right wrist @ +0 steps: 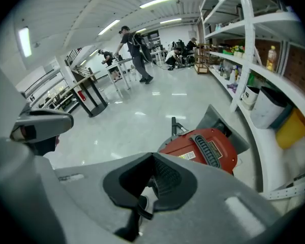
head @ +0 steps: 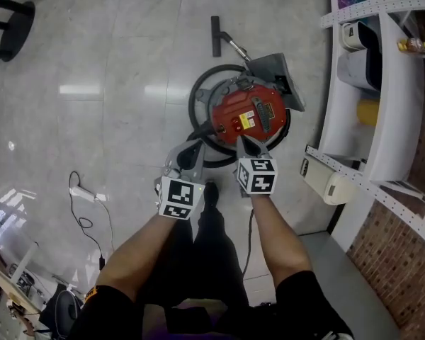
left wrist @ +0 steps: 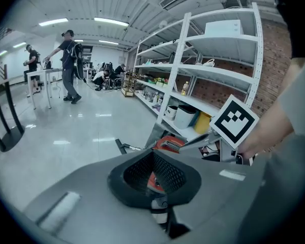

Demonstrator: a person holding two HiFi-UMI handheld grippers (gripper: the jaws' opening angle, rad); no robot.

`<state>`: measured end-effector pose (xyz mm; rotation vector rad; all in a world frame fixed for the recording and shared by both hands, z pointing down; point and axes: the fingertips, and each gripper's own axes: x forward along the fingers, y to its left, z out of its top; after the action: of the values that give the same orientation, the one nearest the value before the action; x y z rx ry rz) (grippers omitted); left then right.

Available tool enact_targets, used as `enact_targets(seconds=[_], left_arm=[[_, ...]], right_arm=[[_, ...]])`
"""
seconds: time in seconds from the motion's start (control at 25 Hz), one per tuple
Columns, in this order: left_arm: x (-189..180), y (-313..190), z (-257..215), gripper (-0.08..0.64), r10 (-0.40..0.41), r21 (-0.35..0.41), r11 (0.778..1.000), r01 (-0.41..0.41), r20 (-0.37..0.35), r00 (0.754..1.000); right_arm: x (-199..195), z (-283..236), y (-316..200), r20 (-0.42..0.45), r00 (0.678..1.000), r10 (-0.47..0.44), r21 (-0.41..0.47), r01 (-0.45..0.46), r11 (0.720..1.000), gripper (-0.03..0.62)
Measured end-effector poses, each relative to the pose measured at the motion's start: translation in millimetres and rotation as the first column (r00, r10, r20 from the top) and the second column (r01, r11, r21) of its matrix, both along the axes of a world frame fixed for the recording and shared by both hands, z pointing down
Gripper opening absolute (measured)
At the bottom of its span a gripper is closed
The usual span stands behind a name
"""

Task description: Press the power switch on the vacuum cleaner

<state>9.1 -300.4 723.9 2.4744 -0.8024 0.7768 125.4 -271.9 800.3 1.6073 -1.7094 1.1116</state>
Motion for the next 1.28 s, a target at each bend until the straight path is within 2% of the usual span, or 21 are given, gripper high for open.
enact_targets(seconds=[0.12,0.36,0.6,1.16,1.28], left_arm=[[-0.8,-6.3,18.9,0.015,0.017,-0.005,1.000,-0.017,0.010,1.000],[7.4,-0.5,59.9,0.014,0.082,-0.042,0.996,-0.080,0.043,0.996],[27.2,6.0,74.4,0.014,0.146,-0.061,0.988,-0.145,0.023,0.989],[4.7,10.7,89.9,0.014,0.162,-0.092,0.983,-0.157,0.043,0.986],[5.2,1.8,83.1,0.014,0.145,-0.085,0.986,-0.142,0.033,0.989]], right_arm=[[8.7,27.7,-4.8,-0.002,0.999,0.039,-0.034,-0.039,0.999,-0.009],[16.2,73.0,-14.0,-0.012,0.999,0.050,-0.099,-0.050,0.994,-0.009],[15.9,104.0,-16.8,-0.023,0.999,0.035,-0.172,-0.038,0.984,-0.009],[17.7,133.8,-25.1,-0.062,0.998,-0.026,-0.299,0.006,0.954,-0.008],[20.2,130.2,-27.5,-0.053,0.999,-0.002,-0.286,-0.013,0.958,-0.008]])
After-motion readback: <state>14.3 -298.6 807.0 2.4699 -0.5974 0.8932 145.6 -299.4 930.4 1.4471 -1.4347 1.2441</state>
